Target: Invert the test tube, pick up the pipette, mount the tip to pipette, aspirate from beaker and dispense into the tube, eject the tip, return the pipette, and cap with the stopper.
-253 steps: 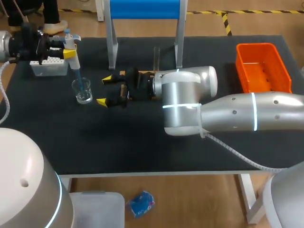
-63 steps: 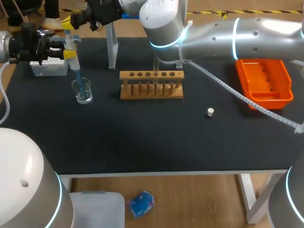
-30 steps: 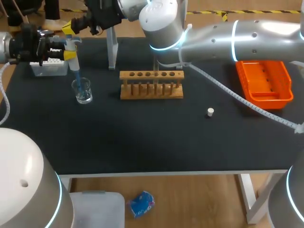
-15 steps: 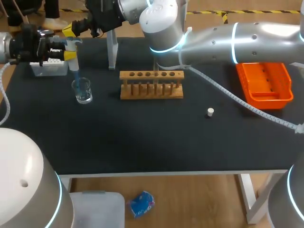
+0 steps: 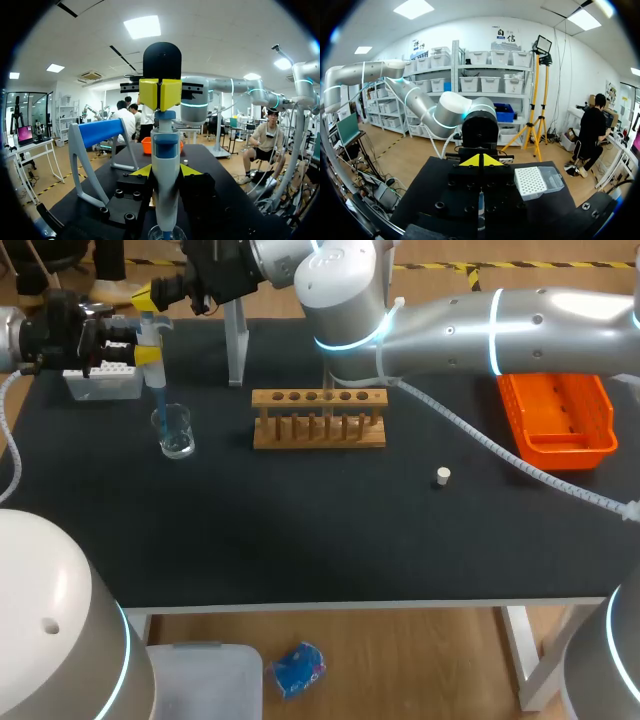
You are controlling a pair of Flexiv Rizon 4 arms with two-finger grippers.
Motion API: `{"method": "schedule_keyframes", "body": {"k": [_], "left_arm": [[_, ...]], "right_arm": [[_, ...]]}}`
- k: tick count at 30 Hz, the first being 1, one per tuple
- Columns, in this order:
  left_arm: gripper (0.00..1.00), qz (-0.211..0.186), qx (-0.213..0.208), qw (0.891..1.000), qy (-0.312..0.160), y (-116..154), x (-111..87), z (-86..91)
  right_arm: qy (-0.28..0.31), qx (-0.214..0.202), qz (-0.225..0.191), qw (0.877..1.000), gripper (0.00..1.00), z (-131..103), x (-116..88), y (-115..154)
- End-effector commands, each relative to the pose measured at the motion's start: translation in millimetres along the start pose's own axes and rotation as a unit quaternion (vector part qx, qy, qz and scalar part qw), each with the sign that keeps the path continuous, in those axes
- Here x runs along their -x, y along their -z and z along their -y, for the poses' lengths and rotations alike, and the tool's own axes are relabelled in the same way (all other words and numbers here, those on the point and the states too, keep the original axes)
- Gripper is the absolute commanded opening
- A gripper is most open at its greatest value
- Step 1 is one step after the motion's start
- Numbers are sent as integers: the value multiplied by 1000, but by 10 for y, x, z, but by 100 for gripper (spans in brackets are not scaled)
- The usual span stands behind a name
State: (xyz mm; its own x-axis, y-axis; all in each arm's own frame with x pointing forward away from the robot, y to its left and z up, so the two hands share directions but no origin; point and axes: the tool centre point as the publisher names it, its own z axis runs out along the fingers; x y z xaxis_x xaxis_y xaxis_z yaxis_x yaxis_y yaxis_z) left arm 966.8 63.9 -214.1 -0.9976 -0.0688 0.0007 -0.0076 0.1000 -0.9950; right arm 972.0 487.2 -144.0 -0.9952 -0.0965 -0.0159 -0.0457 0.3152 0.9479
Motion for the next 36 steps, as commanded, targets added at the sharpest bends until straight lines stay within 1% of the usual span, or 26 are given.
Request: {"method": "schedule_keyframes", "body": {"k": [1,10,15,20,24,25,26,30,36], "left_arm": [[0,-2,0,1000,0,15,8,21],[0,-2,0,1000,0,15,8,21],[0,-2,0,1000,0,15,8,21],[0,-2,0,1000,0,15,8,21],[0,-2,0,1000,0,15,8,21],[0,-2,0,1000,0,15,8,21],[0,-2,0,1000,0,15,8,21],[0,-2,0,1000,0,15,8,21],[0,-2,0,1000,0,15,8,21]], "right_arm": [[5,3,2,1000,0,-32,-10,49],[21,7,8,1000,0,-206,22,127],[28,5,11,1000,0,-266,29,190],[39,1,14,999,0,-325,15,290],[46,-9,27,999,0,-349,19,419],[47,-12,32,998,44,-351,21,456],[47,-11,38,998,100,-353,26,499],[50,-13,43,998,100,-352,20,659],[65,-21,40,997,100,-313,-90,991]]}}
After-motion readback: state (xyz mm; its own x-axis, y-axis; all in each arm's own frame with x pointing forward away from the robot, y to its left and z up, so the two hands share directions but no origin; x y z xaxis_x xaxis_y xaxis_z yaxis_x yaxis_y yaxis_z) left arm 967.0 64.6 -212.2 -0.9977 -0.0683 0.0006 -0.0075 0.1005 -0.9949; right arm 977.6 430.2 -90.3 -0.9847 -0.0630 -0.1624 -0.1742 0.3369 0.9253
